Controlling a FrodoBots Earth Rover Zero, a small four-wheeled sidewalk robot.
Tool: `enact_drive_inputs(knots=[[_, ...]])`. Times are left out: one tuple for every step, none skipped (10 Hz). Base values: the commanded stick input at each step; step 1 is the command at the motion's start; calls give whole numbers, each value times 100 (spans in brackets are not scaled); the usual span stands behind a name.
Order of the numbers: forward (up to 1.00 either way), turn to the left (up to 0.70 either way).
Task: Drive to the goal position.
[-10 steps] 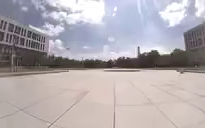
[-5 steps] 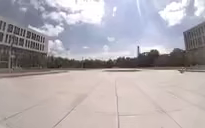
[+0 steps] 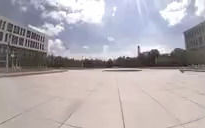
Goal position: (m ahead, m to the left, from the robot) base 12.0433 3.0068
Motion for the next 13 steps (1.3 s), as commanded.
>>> enact_drive_inputs(knots=[[70, 0], [70, 0], [70, 0], [70, 0], [70, 0], [70, 0], [70, 0], [70, 0], [70, 0], [70, 0], [70, 0], [70, 0], [70, 0]])
